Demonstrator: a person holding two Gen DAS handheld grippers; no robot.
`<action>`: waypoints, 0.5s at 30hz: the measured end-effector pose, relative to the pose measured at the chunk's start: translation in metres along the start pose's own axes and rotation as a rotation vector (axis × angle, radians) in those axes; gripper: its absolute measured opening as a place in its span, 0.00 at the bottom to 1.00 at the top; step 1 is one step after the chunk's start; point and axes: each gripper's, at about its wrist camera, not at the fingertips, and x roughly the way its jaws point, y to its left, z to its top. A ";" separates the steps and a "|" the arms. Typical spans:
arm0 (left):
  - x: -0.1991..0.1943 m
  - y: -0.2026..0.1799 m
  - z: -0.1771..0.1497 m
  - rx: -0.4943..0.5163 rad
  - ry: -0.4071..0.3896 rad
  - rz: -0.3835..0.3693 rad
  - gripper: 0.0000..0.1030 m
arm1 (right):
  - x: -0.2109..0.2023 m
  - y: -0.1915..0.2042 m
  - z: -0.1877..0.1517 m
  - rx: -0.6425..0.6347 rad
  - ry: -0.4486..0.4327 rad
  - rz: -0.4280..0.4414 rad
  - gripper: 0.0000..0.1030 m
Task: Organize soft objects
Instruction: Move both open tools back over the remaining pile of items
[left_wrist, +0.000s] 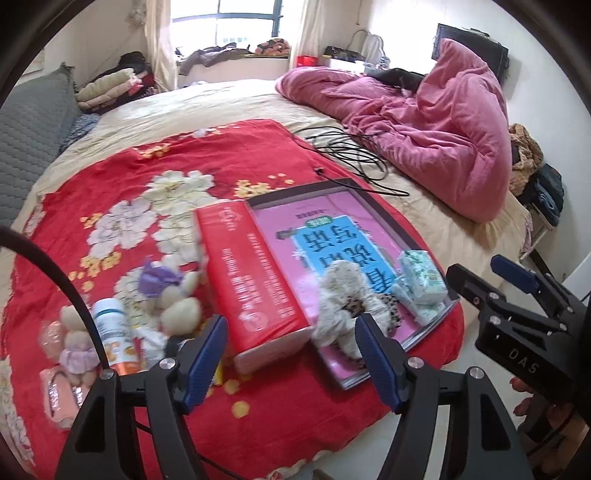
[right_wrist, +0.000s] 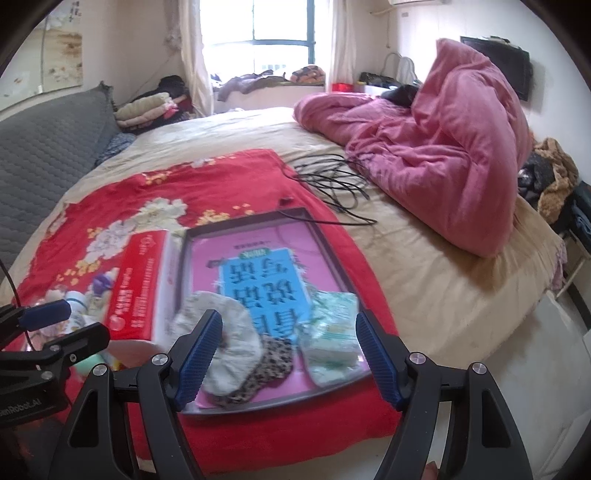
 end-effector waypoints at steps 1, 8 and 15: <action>-0.005 0.005 -0.002 -0.002 -0.008 0.013 0.69 | -0.003 0.006 0.001 -0.007 -0.005 0.007 0.74; -0.034 0.039 -0.016 -0.040 -0.034 0.088 0.69 | -0.016 0.044 0.006 -0.055 -0.030 0.054 0.74; -0.054 0.075 -0.034 -0.102 -0.021 0.137 0.69 | -0.027 0.088 0.008 -0.118 -0.042 0.105 0.74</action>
